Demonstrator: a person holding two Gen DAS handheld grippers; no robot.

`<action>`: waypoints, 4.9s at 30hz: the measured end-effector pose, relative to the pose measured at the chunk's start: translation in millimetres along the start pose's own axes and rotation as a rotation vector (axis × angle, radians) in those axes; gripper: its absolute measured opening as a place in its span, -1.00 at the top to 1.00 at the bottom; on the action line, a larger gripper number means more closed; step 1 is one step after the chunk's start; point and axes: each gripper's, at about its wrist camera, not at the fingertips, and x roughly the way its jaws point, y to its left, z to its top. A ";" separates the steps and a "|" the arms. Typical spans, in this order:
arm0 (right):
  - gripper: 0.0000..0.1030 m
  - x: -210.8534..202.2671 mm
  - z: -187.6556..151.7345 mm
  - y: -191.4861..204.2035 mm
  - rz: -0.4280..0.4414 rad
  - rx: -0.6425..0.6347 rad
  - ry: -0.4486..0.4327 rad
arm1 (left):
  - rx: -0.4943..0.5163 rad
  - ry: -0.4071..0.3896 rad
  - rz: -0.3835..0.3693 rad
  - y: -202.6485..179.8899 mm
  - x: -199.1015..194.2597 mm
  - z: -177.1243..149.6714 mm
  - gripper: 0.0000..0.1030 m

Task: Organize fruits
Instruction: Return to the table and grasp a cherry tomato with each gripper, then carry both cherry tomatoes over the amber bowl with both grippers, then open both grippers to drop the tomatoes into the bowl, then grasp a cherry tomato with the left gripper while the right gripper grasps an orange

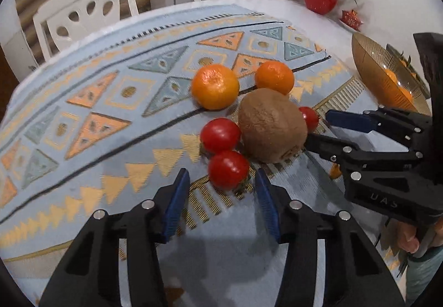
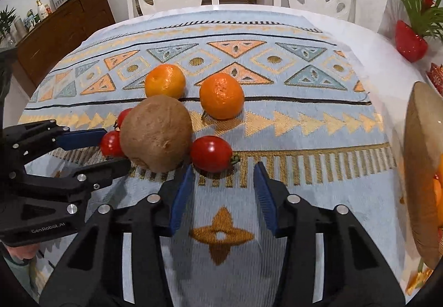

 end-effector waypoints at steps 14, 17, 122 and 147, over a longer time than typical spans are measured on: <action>0.45 4.8 0.9 3.8 -0.030 -0.018 -0.073 | 0.053 -0.094 0.060 -10.5 0.0 -7.4 0.47; 0.45 0.6 -1.2 5.2 -0.054 -0.022 -0.101 | 0.044 -0.100 0.038 -8.2 -3.9 -8.1 0.47; 0.04 -170.4 -29.3 -92.6 -0.098 0.343 -0.320 | -0.034 -0.379 -0.161 -63.4 -124.1 51.9 -0.35; -0.01 -26.4 33.5 -27.8 0.060 0.285 -0.114 | -0.252 -0.185 -0.135 51.8 -10.1 17.6 -0.09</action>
